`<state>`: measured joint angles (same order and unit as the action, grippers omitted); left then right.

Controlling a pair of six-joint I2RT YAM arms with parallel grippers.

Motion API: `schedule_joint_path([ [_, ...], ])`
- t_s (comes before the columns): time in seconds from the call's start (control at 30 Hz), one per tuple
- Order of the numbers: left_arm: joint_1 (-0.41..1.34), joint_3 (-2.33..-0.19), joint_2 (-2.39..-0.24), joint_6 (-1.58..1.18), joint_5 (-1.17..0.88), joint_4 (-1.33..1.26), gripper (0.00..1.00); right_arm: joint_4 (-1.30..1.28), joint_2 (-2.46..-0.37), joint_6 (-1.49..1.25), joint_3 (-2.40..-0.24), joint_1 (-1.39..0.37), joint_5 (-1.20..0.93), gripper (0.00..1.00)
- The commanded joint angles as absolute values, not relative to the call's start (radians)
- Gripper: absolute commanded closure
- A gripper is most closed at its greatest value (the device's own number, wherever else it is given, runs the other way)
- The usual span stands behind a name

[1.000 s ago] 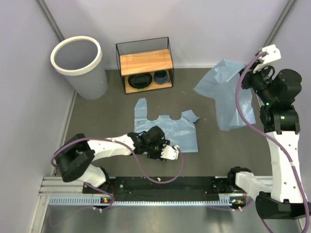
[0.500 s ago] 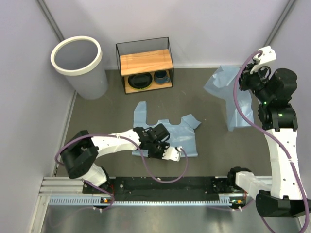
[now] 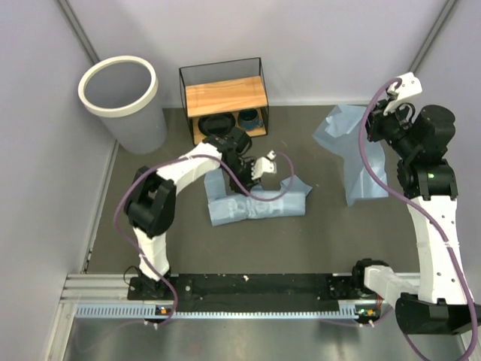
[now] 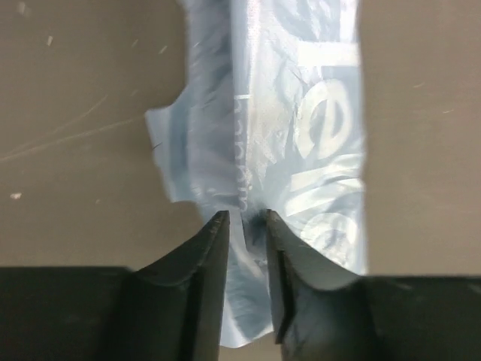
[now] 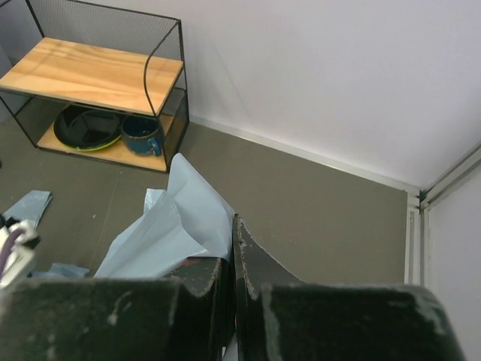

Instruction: Put the trash bags into the trash bin

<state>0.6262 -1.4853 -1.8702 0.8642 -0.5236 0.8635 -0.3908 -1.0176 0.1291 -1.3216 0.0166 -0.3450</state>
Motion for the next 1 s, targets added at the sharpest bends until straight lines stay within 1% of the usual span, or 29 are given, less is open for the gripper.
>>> schedule_joint_path([
  [0.0,0.542,-1.529,-1.936,0.862,-0.476,0.846,0.6,-0.377,-1.02,0.129,-1.318,0.026,-0.365,1.0],
  [0.03,0.528,-1.514,-1.922,0.836,-0.469,0.766,0.57,-0.382,-1.019,0.132,-1.318,0.026,-0.367,1.0],
  [0.07,0.516,-1.47,-1.901,0.804,-0.477,0.727,0.51,-0.383,-1.017,0.136,-1.316,0.026,-0.367,1.0],
  [0.1,0.5,-1.438,-1.832,0.798,-0.498,0.691,0.41,-0.383,-1.014,0.14,-1.313,0.026,-0.367,1.0],
  [0.13,0.502,-1.395,-1.785,0.782,-0.502,0.59,0.39,-0.387,-1.012,0.143,-1.309,0.025,-0.368,1.0],
  [0.17,0.503,-1.297,-1.735,0.782,-0.521,0.543,0.23,-0.387,-1.012,0.147,-1.304,0.026,-0.371,1.0],
  [0.2,0.512,-1.249,-1.641,0.776,-0.535,0.501,0.17,-0.387,-1.011,0.147,-1.301,0.026,-0.371,1.0],
  [0.23,0.523,-1.205,-1.6,0.75,-0.529,0.4,0.1,-0.387,-1.012,0.146,-1.295,0.026,-0.373,1.0],
  [0.27,0.538,-1.127,-1.568,0.746,-0.517,0.359,0.06,-0.385,-1.012,0.146,-1.29,0.026,-0.376,1.0],
  [0.3,0.581,-1.103,-1.53,0.746,-0.49,0.348,0.01,-0.385,-1.012,0.144,-1.289,0.025,-0.377,1.0],
  [0.33,0.607,-1.088,-1.523,0.75,-0.416,0.345,0.01,-0.385,-1.015,0.141,-1.287,0.026,-0.377,1.0],
  [0.43,0.696,-1.051,-1.525,0.724,-0.316,0.344,0.01,-0.385,-1.019,0.133,-1.285,0.026,-0.379,1.0],
  [0.53,0.756,-0.985,-1.525,0.687,-0.229,0.278,0.01,-0.385,-1.015,0.135,-1.279,0.026,-0.38,1.0],
  [0.67,0.792,-0.931,-1.532,0.707,-0.204,0.226,0.01,-0.388,-1.009,0.147,-1.275,0.026,-0.377,1.0],
  [0.77,0.801,-0.966,-1.594,0.735,-0.201,0.241,0.01,-0.387,-1.012,0.138,-1.275,0.026,-0.377,1.0],
  [0.97,0.804,-1.006,-1.7,0.796,-0.17,0.192,0.01,-0.387,-1.016,0.14,-1.273,0.026,-0.37,1.0],
])
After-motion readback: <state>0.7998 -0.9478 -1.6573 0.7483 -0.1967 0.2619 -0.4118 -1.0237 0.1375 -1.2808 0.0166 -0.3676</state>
